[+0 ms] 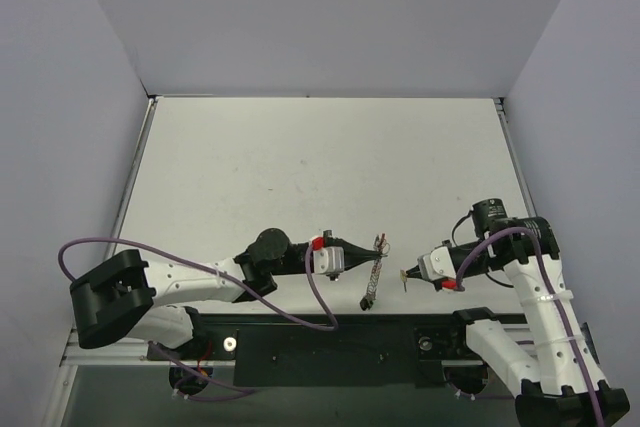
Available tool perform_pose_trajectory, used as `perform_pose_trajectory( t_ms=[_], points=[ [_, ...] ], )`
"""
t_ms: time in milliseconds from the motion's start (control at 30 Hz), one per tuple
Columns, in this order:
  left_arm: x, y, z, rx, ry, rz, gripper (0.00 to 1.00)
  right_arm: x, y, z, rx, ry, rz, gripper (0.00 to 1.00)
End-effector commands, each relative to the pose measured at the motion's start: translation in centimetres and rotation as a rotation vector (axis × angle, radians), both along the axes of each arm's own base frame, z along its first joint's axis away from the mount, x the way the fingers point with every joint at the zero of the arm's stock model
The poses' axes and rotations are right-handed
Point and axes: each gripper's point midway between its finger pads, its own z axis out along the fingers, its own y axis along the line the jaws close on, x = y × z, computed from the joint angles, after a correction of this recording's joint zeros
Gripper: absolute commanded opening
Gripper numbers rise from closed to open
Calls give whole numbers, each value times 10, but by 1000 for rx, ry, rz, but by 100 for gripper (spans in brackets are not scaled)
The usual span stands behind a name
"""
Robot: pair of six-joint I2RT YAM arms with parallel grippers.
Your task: Put the keys on the keyring
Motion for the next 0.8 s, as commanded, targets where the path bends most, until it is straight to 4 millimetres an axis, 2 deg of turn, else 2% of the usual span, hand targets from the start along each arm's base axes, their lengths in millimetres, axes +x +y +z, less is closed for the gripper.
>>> perform_pose_trajectory(
  t_ms=[0, 233, 533, 767],
  points=[
    [3, -3, 40, -160, -32, 16, 0, -45, 11, 23, 151, 283, -82, 0],
    [3, -6, 45, -233, 6, 14, 0, -42, 13, 26, 221, 288, -144, 0],
    [-3, -9, 46, -242, 24, 6, 0, -39, 17, 32, 275, 327, -186, 0],
    [-4, -7, 44, -246, 48, 11, 0, -23, 14, 38, 309, 335, -273, 0]
  ],
)
